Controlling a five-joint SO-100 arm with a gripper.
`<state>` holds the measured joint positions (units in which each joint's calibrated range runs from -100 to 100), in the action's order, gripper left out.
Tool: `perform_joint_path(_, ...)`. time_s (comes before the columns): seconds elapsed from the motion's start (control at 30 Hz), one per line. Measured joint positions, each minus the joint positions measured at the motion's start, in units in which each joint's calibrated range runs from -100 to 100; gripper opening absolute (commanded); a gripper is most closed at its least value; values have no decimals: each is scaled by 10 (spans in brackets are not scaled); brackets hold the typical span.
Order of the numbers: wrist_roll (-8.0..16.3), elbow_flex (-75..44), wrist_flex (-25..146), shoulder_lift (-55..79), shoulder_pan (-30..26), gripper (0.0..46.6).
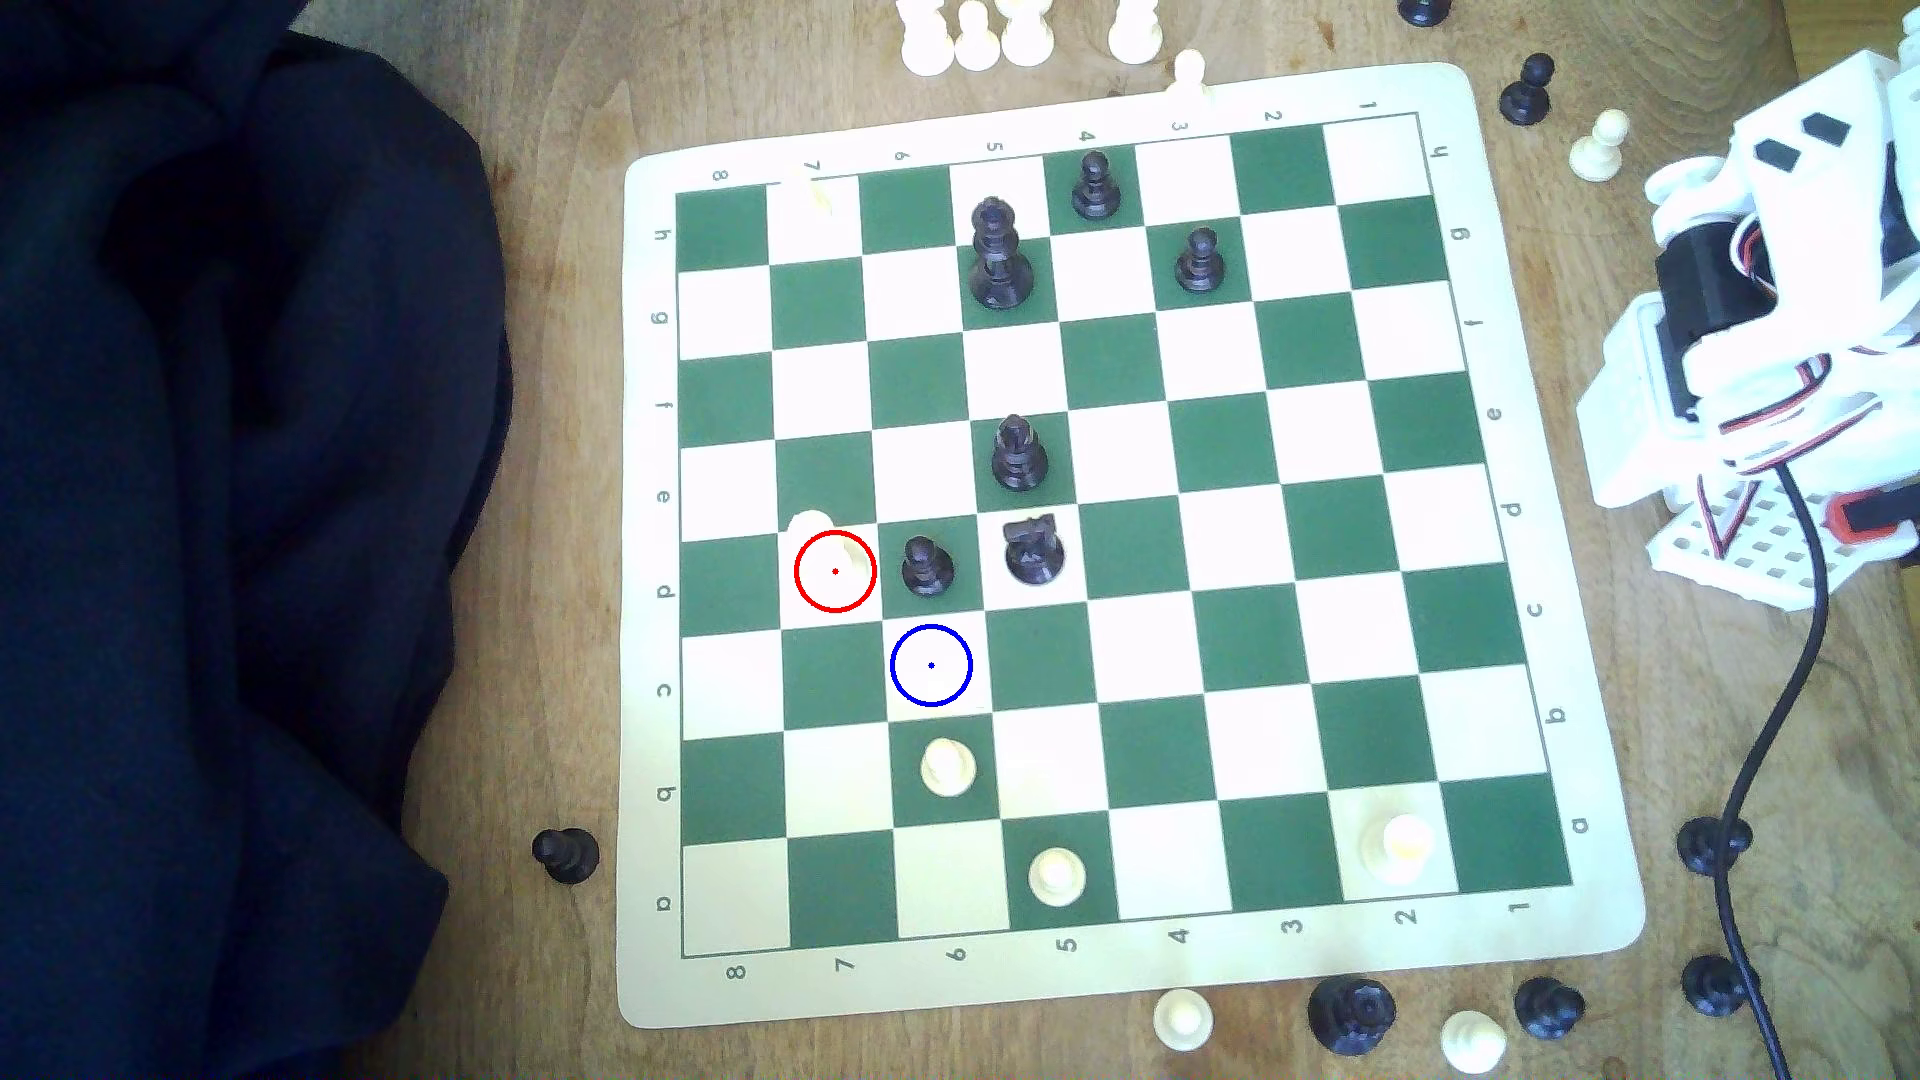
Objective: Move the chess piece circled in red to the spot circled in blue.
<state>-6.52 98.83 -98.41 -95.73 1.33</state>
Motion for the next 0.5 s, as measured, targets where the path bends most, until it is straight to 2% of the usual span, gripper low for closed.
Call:
perform_joint_path(0.13,0,0,20,1,16,2)
perform_joint_path(0.3,-1,0,163,1,24,2)
perform_joint_path(0.47,-1,-16,391,1,41,6)
perform_joint_path(0.5,0,-44,498,1,55,5)
